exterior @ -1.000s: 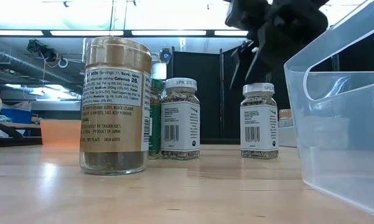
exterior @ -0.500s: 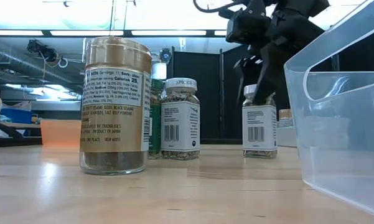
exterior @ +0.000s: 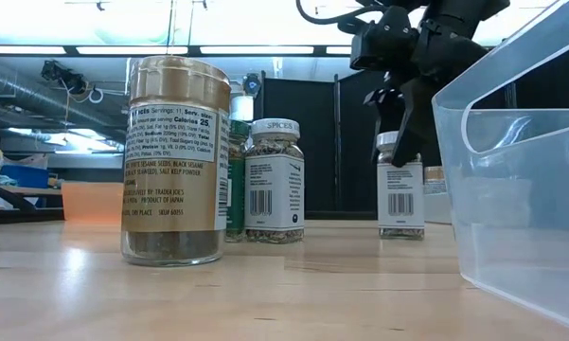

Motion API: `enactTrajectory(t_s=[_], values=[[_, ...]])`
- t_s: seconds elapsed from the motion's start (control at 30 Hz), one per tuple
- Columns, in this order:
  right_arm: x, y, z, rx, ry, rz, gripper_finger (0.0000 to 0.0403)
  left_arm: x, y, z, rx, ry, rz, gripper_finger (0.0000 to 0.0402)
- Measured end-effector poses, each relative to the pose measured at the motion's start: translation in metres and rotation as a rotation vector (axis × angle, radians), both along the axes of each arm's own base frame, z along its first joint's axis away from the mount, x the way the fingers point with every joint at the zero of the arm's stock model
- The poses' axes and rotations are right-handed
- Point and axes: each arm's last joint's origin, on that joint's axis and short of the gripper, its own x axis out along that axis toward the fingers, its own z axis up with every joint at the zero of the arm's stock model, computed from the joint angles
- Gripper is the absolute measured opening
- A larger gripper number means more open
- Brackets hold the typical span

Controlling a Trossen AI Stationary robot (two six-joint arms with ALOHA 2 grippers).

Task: Sort spices by type
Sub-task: Put the right white seasoning bottle into the transparent bin

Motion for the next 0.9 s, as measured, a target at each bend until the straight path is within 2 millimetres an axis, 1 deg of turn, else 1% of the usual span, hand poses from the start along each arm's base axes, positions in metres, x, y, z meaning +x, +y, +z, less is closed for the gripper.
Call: enactTrajectory(t_s=[0.17,0.27,0.53,0.9], values=[[-0.0007,-0.0005,0.0005,-0.006,0.001,-0.041,0.0219,0.0002,0.0007,0.0004,0.02,-0.013,0.015,0.031],[-0.0007,-0.0005,0.0006,0.0,0.0,-0.054,0.0209,0.0002,0.0008,0.0005,0.023,-0.015,0.017,0.031],[-0.001,-0.0009,0.0005,0.007,-0.002,-0.108,0.0212,0.0002,0.0008,0.0004,0.023,-0.015,0.018,0.031],[-0.0019,0.0041,0.0004,0.017,-0.005,-0.123,0.0211,0.0002,0.0008,0.0004,0.023,-0.015,0.018,0.031]])
